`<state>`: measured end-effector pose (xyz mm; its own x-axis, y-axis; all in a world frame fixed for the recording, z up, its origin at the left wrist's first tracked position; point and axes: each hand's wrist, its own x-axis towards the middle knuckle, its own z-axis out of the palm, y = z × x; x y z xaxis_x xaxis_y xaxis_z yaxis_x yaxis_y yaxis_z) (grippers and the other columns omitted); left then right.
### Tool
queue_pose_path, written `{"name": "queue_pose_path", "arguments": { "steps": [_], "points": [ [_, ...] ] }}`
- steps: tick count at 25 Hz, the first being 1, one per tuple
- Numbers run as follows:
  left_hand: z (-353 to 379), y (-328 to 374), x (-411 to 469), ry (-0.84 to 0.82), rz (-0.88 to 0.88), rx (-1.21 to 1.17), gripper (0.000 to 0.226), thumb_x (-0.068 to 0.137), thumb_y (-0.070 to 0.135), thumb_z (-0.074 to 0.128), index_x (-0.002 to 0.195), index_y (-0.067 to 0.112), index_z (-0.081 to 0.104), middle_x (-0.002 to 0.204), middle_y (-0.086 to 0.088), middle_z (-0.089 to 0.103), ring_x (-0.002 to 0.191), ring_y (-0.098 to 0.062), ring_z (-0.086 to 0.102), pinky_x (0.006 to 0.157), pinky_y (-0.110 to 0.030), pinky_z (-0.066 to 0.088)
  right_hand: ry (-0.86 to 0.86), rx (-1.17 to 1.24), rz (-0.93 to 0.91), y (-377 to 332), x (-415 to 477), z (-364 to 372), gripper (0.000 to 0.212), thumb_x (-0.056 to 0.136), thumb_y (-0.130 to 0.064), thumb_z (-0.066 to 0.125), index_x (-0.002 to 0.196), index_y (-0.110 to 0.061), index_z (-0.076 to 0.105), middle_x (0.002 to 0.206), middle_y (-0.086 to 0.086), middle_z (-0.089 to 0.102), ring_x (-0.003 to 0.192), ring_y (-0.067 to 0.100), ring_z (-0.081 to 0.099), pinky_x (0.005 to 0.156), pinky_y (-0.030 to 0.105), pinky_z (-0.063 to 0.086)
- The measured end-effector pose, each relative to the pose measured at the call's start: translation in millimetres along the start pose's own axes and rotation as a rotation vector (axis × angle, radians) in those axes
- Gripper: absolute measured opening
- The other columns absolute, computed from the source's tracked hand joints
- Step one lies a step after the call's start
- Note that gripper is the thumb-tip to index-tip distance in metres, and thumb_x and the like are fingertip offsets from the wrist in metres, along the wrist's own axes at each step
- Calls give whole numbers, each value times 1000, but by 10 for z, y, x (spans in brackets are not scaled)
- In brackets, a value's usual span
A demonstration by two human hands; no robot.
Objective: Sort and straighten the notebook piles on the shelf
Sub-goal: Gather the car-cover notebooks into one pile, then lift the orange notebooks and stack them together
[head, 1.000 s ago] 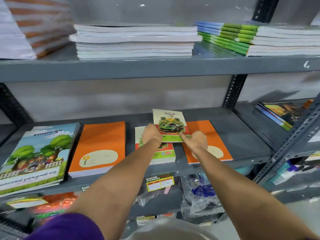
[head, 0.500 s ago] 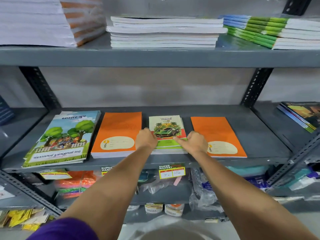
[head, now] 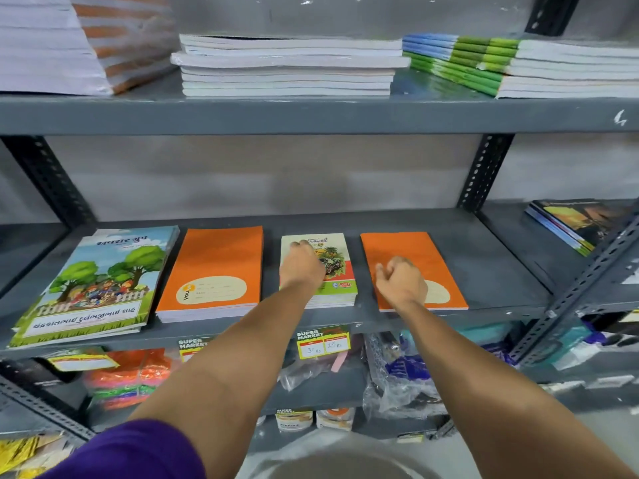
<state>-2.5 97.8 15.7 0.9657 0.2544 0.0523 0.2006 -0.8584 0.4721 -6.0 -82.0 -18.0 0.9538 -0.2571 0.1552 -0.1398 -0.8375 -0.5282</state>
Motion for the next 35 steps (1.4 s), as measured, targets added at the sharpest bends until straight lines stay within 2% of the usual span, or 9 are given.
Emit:
{"name": "queue_pose_path", "arguments": {
  "steps": [3, 7, 12, 16, 19, 22, 30, 33, 35],
  "points": [
    [218, 337, -92, -83, 94, 28, 28, 90, 6, 54, 117, 2, 61, 123, -15, 57, 105, -32, 65, 85, -38, 54, 65, -32, 122, 314, 171, -147, 22, 92, -31, 54, 97, -12, 63, 113, 10, 58, 97, 32, 62, 71, 31, 45],
    [510, 696, -160, -157, 215, 114, 32, 91, 6, 51, 122, 2, 60, 127, -15, 51, 111, -35, 62, 91, -42, 51, -30, -240, 302, 684, 274, -331, 43, 87, -31, 59, 121, -5, 55, 128, 13, 46, 121, 33, 47, 92, 45, 47],
    [703, 920, -130, -291, 166, 166, 31, 89, 2, 54, 119, 0, 63, 121, -15, 62, 109, -31, 65, 87, -36, 54, -130, -262, 279, 898, 310, -393, 50, 85, -44, 61, 118, -5, 59, 128, 14, 52, 123, 33, 45, 94, 46, 49],
    [843, 971, -95, -338, 15, -7, 26, 86, 8, 64, 111, 1, 67, 116, -13, 68, 106, -28, 67, 86, -34, 57, -110, -171, 325, 916, 305, -400, 51, 75, -49, 67, 108, -10, 63, 116, 12, 60, 113, 33, 54, 91, 43, 50],
    [848, 994, -53, -329, -52, -138, 34, 99, 19, 46, 126, 0, 57, 128, -17, 61, 119, -32, 59, 94, -38, 49, -72, 29, 388, 979, 327, -392, 40, 68, -46, 69, 90, -13, 65, 102, 8, 67, 100, 30, 63, 87, 39, 55],
    [818, 1088, -48, -332, -57, -239, 36, 104, 25, 32, 131, 3, 41, 135, -21, 54, 126, -38, 51, 98, -43, 43, 3, 257, 403, 1008, 292, -416, 38, 77, -34, 71, 108, -12, 68, 112, 11, 69, 108, 29, 63, 93, 33, 51],
    [256, 897, 104, -234, 70, -558, 36, 105, 27, 32, 125, 2, 48, 119, -23, 63, 112, -39, 59, 89, -39, 45, 94, 512, 396, 608, 290, -425, 41, 82, -26, 71, 119, -12, 62, 119, 8, 63, 110, 29, 61, 91, 32, 45],
    [-16, 577, 195, -186, 34, -605, 36, 105, 29, 33, 126, 4, 49, 118, -19, 63, 111, -35, 60, 85, -35, 44, 97, 617, 362, 205, 257, -351, 38, 79, -26, 73, 114, -15, 63, 116, 8, 63, 105, 27, 63, 94, 37, 51],
    [-172, 223, 258, -149, -17, -637, 36, 105, 29, 34, 127, 4, 49, 121, -18, 63, 114, -34, 59, 91, -38, 45, 61, 605, 279, -116, 213, -225, 35, 76, -24, 77, 109, -18, 66, 119, 13, 62, 102, 28, 65, 93, 38, 53]
  ]
}}
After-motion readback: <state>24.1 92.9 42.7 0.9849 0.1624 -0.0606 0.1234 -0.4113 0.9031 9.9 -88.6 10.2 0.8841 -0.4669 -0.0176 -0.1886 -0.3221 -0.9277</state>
